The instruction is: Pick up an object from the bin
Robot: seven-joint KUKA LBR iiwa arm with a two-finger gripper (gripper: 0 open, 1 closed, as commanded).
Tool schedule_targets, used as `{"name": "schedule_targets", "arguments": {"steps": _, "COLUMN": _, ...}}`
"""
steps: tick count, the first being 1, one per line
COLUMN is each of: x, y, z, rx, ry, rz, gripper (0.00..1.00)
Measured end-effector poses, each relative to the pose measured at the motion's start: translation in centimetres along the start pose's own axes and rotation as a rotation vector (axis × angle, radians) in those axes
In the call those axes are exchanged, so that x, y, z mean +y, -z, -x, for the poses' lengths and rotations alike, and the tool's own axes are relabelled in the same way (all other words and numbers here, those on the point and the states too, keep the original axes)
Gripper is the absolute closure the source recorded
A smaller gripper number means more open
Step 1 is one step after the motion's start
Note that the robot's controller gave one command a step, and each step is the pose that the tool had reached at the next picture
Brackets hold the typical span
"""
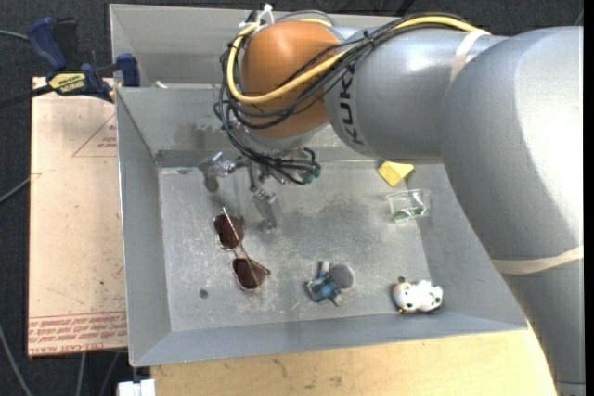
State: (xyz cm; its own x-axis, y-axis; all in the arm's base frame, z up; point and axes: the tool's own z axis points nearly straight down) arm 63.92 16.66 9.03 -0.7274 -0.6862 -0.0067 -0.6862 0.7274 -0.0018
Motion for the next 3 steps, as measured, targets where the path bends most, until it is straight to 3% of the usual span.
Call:
{"name": "schedule_targets", "arguments": {"steps": 1, "x": 3.2, "y": -0.7, "z": -2.6, "rx": 0.003, "ry": 0.021, "rz": 0.002, "gripper": 0.0}}
{"name": "schedule_targets", "arguments": {"steps": 2, "x": 5.7, "y": -1.0, "z": 1.1, "rx": 0.004, "ry": 0.037, "rz": 0.002, "gripper": 0.0}}
{"name": "schedule_targets", "arguments": {"steps": 3, "x": 7.2, "y": 0.0, "z": 1.3, "rx": 0.001, "ry": 0.06, "rz": 0.006, "gripper": 0.0}}
